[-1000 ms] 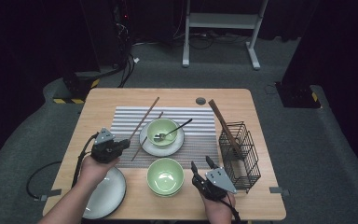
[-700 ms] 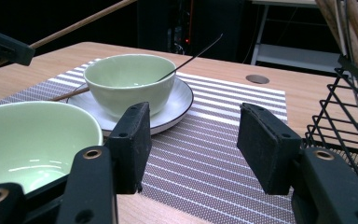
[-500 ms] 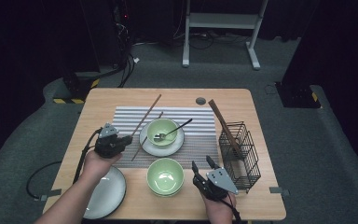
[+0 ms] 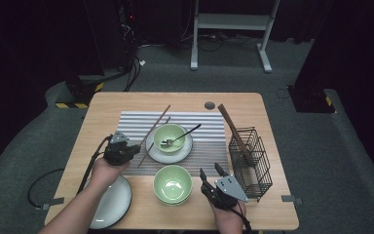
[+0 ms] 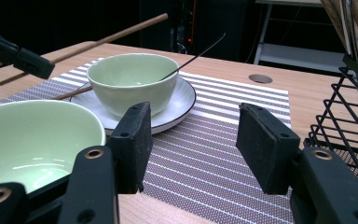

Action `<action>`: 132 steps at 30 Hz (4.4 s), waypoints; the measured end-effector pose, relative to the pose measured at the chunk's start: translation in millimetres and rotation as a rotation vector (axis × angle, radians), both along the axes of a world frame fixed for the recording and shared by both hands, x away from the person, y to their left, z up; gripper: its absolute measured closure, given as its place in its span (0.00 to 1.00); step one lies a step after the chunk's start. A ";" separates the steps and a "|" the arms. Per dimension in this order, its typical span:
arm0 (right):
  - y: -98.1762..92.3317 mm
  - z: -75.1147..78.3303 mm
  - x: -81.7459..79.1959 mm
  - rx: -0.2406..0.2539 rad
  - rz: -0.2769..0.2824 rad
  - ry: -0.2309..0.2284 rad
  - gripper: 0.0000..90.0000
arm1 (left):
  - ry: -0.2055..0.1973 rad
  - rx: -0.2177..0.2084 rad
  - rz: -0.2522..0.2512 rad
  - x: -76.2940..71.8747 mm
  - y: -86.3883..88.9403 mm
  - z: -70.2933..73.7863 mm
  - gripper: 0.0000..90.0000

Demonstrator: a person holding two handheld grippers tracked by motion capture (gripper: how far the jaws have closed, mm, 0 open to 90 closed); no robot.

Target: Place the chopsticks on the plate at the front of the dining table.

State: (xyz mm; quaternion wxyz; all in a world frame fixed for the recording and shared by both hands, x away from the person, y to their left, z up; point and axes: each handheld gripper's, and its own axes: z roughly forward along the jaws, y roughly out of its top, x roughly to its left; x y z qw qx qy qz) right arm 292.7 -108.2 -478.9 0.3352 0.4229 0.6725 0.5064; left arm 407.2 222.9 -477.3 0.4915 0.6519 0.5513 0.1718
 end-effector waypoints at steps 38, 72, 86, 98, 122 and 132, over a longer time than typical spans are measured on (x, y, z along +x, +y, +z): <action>-3.6 0.3 0.7 0.008 -0.010 0.002 0.50 | 0.126 0.075 0.035 12.2 -6.0 -21.5 0.94; -3.2 -1.4 1.5 0.010 -0.010 0.013 0.51 | 0.153 0.068 0.011 8.5 -6.1 -22.6 0.90; -1.3 -2.6 1.8 0.007 -0.003 0.017 0.51 | 0.143 0.040 0.015 7.5 -8.2 -21.6 0.90; -1.0 -2.7 1.9 0.007 -0.002 0.018 0.51 | 0.147 0.053 0.012 10.9 -8.9 -22.2 0.91; -0.4 -2.8 1.6 0.007 0.000 0.020 0.51 | 0.130 0.022 0.003 6.9 -7.5 -17.2 0.86; 0.1 -3.1 1.5 0.005 0.001 0.021 0.51 | 0.110 -0.009 0.008 0.5 -2.5 -11.1 0.87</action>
